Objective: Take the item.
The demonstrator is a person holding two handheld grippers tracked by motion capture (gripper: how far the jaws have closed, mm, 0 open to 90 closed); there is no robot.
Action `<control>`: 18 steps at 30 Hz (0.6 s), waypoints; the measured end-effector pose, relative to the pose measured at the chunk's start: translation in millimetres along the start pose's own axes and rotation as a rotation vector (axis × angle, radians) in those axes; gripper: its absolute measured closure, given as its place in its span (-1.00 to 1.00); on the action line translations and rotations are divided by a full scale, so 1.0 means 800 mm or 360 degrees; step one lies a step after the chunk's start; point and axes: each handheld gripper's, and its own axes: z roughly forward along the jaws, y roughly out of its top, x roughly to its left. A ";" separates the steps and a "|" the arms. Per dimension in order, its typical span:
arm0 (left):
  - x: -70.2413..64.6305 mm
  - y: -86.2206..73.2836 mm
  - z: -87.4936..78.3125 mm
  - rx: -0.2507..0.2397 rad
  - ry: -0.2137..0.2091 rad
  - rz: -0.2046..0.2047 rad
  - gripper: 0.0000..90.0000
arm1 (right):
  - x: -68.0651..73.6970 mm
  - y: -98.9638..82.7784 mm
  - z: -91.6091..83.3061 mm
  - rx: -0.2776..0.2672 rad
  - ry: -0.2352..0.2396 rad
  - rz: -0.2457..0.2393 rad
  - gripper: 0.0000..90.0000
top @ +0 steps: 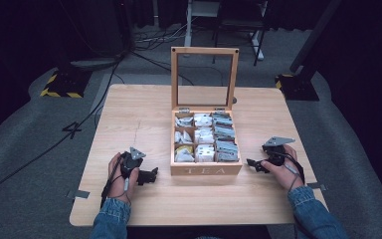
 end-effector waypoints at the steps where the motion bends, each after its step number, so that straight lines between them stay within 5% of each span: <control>1: 0.002 0.000 0.000 0.0000 -0.0016 0.0016 -1.00 | 0.000 0.000 0.000 0.0002 0.0005 0.0001 -0.92; 3: 0.003 -0.001 -0.001 0.0000 -0.0025 0.0031 -1.00 | 0.001 0.001 -0.002 0.0036 -0.0005 -0.0038 -0.85; 5: 0.003 -0.001 -0.001 -0.0001 -0.0026 0.0030 -1.00 | 0.001 0.005 -0.008 0.0083 0.0007 -0.0056 -0.54; 6: 0.003 -0.001 -0.001 -0.0001 -0.0025 0.0030 -1.00 | 0.000 0.008 -0.015 0.0118 0.0028 0.0031 -0.41; 7: 0.003 -0.001 -0.001 0.0000 -0.0025 0.0030 -1.00 | 0.000 0.008 -0.015 0.0118 0.0028 0.0031 -0.41; 8: 0.003 -0.001 -0.001 -0.0001 -0.0026 0.0030 -1.00 | 0.000 0.012 -0.022 0.0126 0.0048 0.0157 -0.42; 18: -0.005 -0.007 -0.005 -0.0005 0.0047 -0.0054 -1.00 | 0.014 0.052 -0.053 -0.0024 0.0114 0.0052 -0.35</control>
